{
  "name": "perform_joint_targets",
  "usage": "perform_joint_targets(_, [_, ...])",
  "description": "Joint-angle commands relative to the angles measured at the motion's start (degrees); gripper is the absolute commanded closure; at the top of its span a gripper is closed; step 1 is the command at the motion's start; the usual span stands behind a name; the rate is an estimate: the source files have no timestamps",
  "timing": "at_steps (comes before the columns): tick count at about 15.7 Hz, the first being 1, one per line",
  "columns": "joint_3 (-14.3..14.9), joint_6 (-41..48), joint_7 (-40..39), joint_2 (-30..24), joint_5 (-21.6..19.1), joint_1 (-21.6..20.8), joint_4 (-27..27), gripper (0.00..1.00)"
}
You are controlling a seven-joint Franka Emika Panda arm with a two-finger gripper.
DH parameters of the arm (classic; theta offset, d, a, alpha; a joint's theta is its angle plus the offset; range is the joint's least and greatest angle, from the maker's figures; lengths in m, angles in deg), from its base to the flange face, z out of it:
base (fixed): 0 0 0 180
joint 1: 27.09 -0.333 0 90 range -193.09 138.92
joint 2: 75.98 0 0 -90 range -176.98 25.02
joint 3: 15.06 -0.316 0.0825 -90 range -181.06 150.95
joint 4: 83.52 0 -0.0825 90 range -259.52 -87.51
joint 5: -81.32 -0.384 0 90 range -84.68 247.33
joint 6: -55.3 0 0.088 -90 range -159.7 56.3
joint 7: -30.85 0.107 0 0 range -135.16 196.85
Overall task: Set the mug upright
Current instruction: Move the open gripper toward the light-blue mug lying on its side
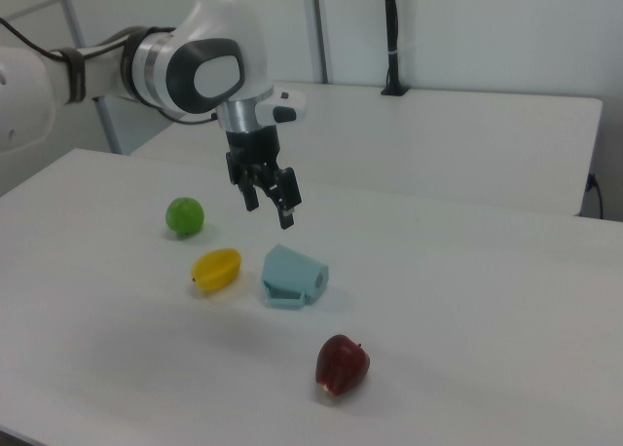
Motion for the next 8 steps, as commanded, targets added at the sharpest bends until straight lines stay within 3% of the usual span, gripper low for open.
perform_joint_targets(1, [0.2,-3.4,4.3,3.8,6.7,-3.8,0.6,0.00])
perform_joint_targets(5, [0.2,-6.8,9.3,8.3,11.6,-6.2,0.6,0.00])
perform_joint_targets(8, [0.2,-8.3,9.3,10.9,12.6,-7.3,0.6,0.00])
